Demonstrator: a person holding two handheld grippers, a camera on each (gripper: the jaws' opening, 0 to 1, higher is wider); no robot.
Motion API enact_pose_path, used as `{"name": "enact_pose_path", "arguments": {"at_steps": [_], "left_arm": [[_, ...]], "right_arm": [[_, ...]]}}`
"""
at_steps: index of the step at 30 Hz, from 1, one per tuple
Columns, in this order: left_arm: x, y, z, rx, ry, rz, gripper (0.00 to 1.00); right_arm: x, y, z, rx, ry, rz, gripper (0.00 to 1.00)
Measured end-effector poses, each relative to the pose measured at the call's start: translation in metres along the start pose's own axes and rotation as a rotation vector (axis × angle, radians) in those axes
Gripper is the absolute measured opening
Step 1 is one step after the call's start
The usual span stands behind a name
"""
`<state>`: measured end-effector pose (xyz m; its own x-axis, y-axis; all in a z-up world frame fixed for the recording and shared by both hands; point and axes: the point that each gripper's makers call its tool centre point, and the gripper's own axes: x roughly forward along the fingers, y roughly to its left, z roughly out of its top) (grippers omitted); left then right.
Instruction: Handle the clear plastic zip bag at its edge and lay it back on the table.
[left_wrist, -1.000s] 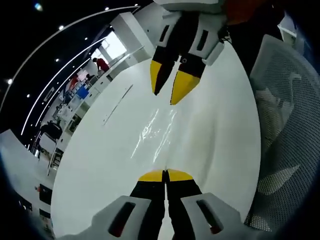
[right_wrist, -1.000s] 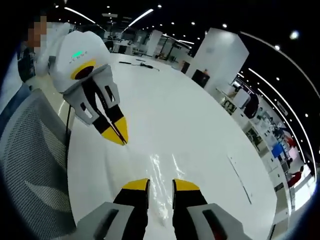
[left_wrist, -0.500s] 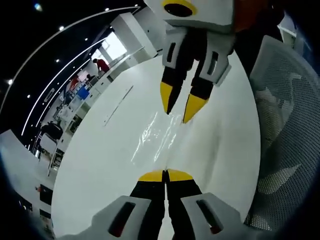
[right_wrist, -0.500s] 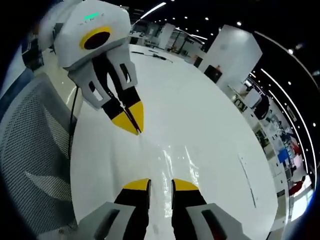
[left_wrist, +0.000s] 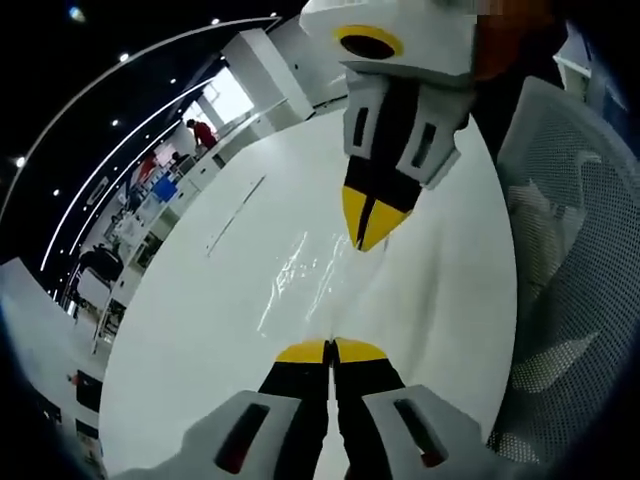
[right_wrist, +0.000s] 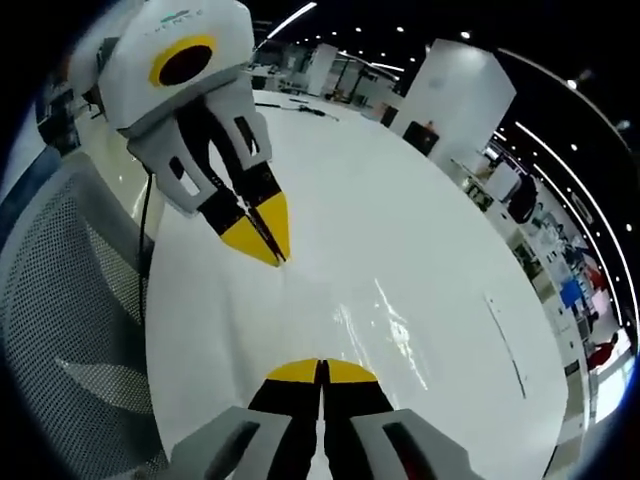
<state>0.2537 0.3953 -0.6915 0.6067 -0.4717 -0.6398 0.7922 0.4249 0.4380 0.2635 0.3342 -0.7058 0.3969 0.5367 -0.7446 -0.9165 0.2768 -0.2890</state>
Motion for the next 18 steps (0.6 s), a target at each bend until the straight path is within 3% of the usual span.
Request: {"name": "enact_pose_path", "arguments": {"at_steps": [6,15,18], "left_arm": [[-0.013,-0.002,0.024,0.018,-0.083,0.007,0.07],[-0.002,-0.016,0.052,0.133,-0.114,-0.028,0.08],[0.004,-0.016,0.055,0.156,-0.112,-0.036,0.08]], "right_arm": [[0.000,-0.004,0.000,0.017,-0.001,-0.015,0.00],[0.000,-0.005,0.004,0.017,-0.011,-0.018,0.00],[-0.001,-0.006,0.005,0.012,-0.013,-0.018,0.00]]}}
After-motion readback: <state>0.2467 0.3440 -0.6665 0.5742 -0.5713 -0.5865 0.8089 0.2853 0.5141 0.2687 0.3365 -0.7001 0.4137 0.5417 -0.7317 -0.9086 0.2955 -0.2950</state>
